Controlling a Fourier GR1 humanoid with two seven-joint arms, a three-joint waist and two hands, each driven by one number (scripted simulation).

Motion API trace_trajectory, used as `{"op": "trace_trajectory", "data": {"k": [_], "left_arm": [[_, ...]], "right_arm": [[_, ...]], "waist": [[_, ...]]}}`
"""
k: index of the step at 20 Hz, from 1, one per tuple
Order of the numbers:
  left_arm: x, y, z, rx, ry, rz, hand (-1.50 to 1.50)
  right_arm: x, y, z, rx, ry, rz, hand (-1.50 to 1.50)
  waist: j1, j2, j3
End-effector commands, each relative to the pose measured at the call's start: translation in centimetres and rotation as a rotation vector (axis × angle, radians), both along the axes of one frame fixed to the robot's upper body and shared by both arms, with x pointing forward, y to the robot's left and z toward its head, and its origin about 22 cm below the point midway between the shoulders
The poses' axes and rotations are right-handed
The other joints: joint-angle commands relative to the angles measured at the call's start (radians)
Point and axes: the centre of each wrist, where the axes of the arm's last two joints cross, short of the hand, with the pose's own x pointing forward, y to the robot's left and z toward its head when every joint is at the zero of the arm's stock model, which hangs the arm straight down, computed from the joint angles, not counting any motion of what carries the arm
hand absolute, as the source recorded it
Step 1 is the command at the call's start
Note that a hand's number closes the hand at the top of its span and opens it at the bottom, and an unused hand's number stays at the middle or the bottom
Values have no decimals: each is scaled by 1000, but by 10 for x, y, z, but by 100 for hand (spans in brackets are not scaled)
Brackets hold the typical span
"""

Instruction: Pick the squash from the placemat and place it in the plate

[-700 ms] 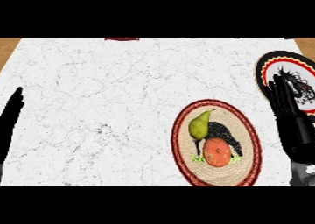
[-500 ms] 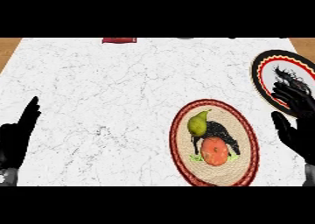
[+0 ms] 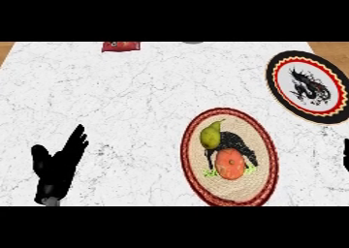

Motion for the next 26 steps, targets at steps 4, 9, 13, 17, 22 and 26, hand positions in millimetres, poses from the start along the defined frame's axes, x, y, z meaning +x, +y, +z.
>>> {"op": "trace_trajectory", "data": {"k": [4, 9, 13, 17, 22, 26], "left_arm": [[5, -32, -6, -71, 28, -79, 0], [13, -30, -9, -67, 6, -91, 0], [16, -26, 5, -68, -3, -116, 0], [23, -44, 10, -66, -4, -128, 0], [24, -43, 9, -71, -14, -138, 0], [13, -39, 5, -60, 0, -146, 0]], "right_arm": [[-81, 61, 13, -48, -56, -111, -150], [-115, 55, 6, -84, 276, -23, -150], [-138, 60, 20, -82, 494, 57, -150], [-136, 76, 36, -91, 610, 87, -150], [-116, 94, 50, -70, 727, 52, -150], [-83, 118, 55, -78, 759, 30, -150]], "waist": [[53, 4, 5], [76, 18, 1], [94, 21, 0], [108, 23, 1], [125, 26, 2], [132, 19, 3]]}}
